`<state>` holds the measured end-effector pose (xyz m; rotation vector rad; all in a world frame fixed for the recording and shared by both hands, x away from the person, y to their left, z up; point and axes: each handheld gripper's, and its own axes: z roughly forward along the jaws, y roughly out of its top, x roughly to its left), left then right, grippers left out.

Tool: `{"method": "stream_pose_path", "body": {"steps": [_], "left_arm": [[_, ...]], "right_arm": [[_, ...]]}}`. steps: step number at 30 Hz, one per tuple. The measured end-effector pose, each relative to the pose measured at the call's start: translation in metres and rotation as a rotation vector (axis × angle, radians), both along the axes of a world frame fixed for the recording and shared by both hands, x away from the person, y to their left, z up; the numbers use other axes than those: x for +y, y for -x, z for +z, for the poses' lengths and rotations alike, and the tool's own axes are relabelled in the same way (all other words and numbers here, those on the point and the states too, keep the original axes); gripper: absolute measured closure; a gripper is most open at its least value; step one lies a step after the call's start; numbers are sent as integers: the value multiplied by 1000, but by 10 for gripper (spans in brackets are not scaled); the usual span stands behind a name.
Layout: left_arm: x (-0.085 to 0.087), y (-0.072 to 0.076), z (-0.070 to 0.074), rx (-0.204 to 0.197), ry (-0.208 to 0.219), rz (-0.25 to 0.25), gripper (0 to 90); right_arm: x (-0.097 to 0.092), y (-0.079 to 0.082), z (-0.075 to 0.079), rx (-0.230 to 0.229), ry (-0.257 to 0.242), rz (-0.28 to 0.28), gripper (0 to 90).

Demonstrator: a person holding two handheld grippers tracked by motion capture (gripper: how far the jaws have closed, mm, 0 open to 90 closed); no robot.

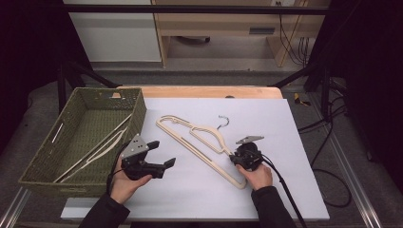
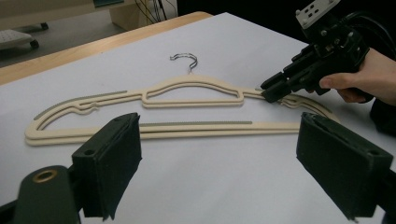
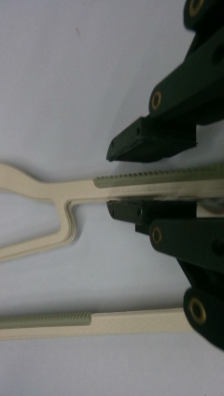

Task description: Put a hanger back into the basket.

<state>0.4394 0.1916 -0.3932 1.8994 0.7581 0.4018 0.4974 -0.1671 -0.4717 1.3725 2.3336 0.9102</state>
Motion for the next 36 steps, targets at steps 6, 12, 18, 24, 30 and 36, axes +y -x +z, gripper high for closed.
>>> {"method": "stream_pose_path", "body": {"steps": [6, 12, 18, 24, 30, 36], "left_arm": [[-1, -1, -2, 5, -6, -6, 143], [-1, -1, -2, 7, -7, -2, 145], [-2, 0, -2, 5, -7, -5, 147], [-2, 0, -2, 5, -12, -6, 147], [-2, 0, -3, 5, -16, -8, 149], [-3, 0, -3, 6, -17, -9, 150]], "right_arm": [[-4, -2, 2, 35, -35, -3, 788], [-5, -1, 5, 35, -52, 7, 791], [-6, 2, 9, 22, -60, 9, 791], [-5, 4, 9, 35, -49, 21, 791], [-5, 5, 5, 42, -47, 27, 790], [-8, 6, 8, 38, -51, 21, 795]]}}
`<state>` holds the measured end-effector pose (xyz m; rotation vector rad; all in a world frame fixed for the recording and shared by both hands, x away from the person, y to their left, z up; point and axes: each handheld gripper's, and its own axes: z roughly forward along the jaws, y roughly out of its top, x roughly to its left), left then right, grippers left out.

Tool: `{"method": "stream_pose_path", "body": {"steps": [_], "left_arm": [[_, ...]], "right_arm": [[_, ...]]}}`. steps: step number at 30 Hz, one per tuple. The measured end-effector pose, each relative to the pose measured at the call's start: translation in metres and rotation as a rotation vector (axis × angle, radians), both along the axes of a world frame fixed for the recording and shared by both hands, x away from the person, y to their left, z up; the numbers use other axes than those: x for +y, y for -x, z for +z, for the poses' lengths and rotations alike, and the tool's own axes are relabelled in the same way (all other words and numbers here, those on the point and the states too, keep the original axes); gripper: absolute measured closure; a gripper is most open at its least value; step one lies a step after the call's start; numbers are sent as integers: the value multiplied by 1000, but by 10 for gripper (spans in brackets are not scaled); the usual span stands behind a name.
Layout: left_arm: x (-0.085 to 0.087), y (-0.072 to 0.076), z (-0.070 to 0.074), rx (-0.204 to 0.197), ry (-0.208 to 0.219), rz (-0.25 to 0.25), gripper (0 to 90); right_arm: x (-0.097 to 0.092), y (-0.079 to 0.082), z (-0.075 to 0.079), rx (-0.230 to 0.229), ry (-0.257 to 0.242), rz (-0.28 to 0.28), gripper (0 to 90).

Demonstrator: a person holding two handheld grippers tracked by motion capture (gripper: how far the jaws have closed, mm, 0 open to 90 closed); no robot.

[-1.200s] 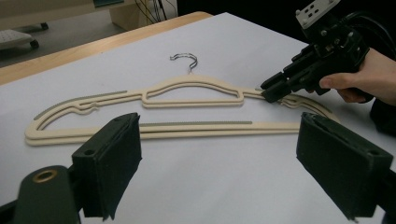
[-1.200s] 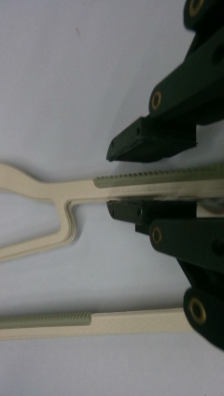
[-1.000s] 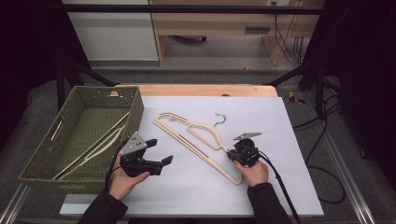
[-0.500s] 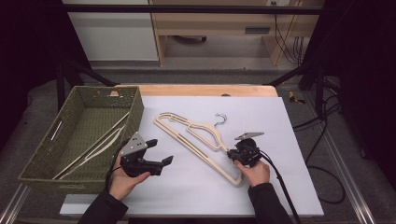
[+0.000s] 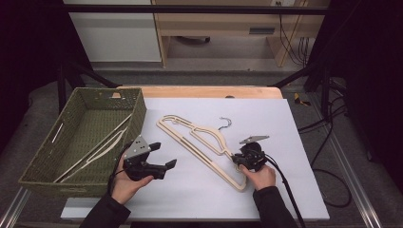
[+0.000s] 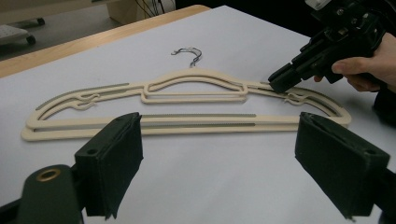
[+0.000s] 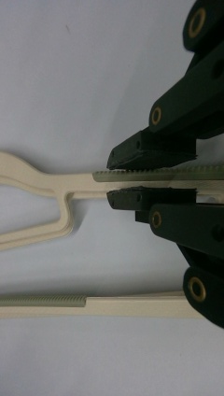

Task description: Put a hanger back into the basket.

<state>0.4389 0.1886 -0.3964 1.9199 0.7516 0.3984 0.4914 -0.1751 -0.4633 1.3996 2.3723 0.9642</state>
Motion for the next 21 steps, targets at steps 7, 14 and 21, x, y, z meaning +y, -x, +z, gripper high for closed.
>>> {"method": "stream_pose_path", "body": {"steps": [7, 14, 21], "left_arm": [[-1, 0, -1, 3, -3, 0, 152], [-3, -1, -2, 8, -1, -3, 154], [-11, -6, 4, 6, -5, -7, 152]], "right_arm": [[-1, 3, 4, -20, -3, 1, 798], [-5, 10, 15, -62, -5, 22, 799], [-5, 16, 25, -101, 8, 17, 799]]}}
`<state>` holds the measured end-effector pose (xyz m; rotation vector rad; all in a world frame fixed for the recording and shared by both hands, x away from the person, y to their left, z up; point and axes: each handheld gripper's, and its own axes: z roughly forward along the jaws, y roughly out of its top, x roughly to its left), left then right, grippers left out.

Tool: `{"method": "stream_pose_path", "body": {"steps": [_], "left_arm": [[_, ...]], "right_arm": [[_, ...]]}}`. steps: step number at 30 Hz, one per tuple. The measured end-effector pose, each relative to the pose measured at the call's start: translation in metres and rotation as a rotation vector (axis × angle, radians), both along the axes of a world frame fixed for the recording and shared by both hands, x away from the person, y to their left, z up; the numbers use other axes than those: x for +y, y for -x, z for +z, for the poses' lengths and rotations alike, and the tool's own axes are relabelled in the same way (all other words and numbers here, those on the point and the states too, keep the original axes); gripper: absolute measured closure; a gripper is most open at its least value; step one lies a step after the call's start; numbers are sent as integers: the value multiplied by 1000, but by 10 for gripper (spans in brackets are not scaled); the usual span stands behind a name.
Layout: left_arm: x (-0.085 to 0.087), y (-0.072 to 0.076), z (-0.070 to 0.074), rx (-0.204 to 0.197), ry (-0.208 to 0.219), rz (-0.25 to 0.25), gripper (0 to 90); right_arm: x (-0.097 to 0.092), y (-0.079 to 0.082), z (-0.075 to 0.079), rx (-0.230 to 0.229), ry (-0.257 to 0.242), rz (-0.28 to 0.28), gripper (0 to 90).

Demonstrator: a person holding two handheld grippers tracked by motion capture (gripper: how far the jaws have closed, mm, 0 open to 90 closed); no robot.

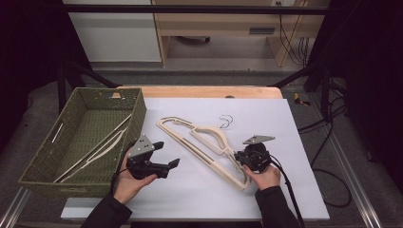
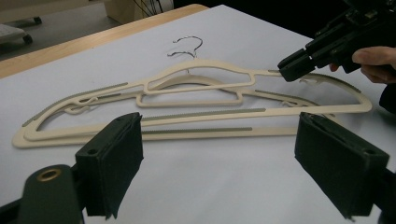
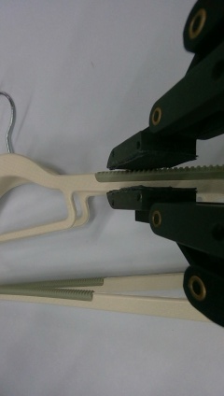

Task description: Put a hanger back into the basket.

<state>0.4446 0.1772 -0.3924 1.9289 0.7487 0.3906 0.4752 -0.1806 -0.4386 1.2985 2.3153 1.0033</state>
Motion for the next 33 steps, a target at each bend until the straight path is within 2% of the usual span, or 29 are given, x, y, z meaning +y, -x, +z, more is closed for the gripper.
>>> {"method": "stream_pose_path", "body": {"steps": [4, 12, 16, 20, 24, 27, 29, 31, 33], "left_arm": [[-10, -11, 5, 15, 24, -1, 153], [-51, -43, 11, 38, 14, -5, 156], [-69, -62, 9, 46, -33, -11, 158], [-81, -83, 3, 69, -71, -16, 156], [-86, -100, -4, 82, -113, -31, 148], [-89, -111, -8, 89, -125, -40, 140], [-90, -119, -13, 109, -139, -43, 137], [-92, -124, -16, 118, -164, -46, 131], [-93, -126, -17, 120, -169, -48, 130]], "right_arm": [[0, 3, 5, -13, -6, -1, 799], [1, 8, 7, -22, -3, 9, 798], [1, 9, 8, -27, -6, 11, 798], [-1, 11, 10, -28, -10, 12, 798], [-2, 11, 11, -33, -9, 17, 798], [-1, 12, 11, -28, -10, 14, 798], [-1, 13, 11, -27, -10, 12, 798], [-1, 13, 11, -29, -9, 15, 798], [-1, 13, 11, -29, -9, 15, 798]]}}
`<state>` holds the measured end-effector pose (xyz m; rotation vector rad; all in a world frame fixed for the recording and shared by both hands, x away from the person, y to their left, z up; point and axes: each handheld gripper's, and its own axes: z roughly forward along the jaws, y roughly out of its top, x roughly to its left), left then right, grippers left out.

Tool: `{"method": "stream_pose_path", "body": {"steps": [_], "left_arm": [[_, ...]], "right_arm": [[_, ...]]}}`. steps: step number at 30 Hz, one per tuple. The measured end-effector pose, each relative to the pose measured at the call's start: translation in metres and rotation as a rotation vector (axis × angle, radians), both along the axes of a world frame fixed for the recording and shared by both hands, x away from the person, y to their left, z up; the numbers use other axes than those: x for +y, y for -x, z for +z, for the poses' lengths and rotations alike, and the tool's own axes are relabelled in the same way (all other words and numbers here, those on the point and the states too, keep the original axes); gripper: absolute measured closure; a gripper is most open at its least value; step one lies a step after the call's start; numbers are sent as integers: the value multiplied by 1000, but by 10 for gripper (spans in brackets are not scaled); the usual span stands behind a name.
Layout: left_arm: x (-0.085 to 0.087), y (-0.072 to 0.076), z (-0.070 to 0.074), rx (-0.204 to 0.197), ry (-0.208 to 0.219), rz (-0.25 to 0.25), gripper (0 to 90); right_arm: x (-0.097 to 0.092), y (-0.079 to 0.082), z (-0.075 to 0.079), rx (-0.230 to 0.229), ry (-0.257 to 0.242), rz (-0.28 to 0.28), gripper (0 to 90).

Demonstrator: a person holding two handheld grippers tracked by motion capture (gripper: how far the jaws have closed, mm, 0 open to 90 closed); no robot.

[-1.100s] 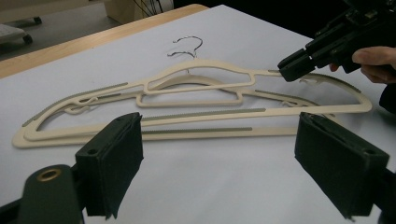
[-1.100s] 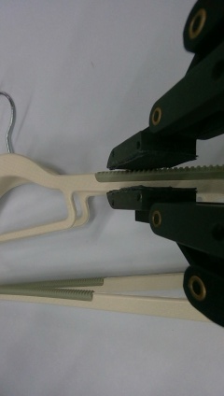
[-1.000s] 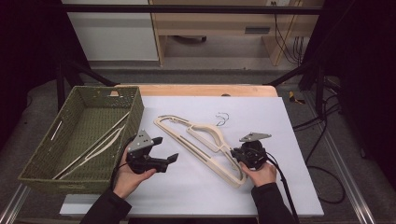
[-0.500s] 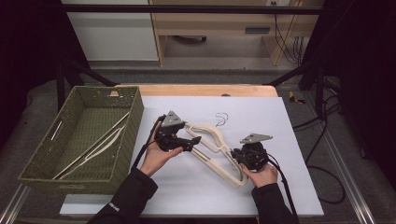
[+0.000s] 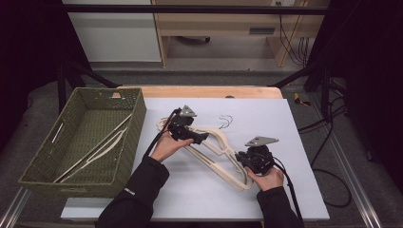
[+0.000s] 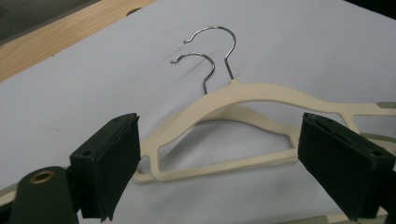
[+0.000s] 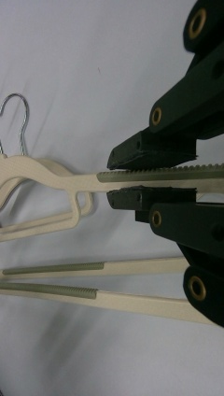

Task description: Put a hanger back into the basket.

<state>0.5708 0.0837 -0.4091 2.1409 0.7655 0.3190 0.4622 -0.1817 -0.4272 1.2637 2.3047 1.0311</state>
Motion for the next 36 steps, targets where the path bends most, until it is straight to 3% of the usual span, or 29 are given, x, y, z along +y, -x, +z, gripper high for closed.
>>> {"method": "stream_pose_path", "body": {"steps": [10, 12, 16, 24, 26, 27, 29, 36], "left_arm": [[-13, -20, -20, 31, -46, -46, 138], [-18, -23, -26, 28, -89, -59, 150], [-22, -27, -33, 20, -120, -67, 194], [-29, -33, -44, 29, -174, -91, 339], [-30, -34, -45, 14, -195, -88, 425], [-31, -34, -45, 10, -201, -88, 425], [-32, -34, -44, -2, -212, -81, 502], [-33, -31, -44, -41, -276, -111, 586]], "right_arm": [[0, 1, 0, -2, 6, 7, 798], [1, 2, 0, 3, 5, 9, 798], [1, 3, 0, -2, 8, 15, 798], [1, 4, 0, -12, 11, 31, 797], [3, 5, 1, 2, -3, 20, 797], [1, 5, 0, -12, 22, 40, 797], [1, 6, 0, -10, 22, 41, 797], [-1, 8, 0, -15, 25, 44, 797]]}}
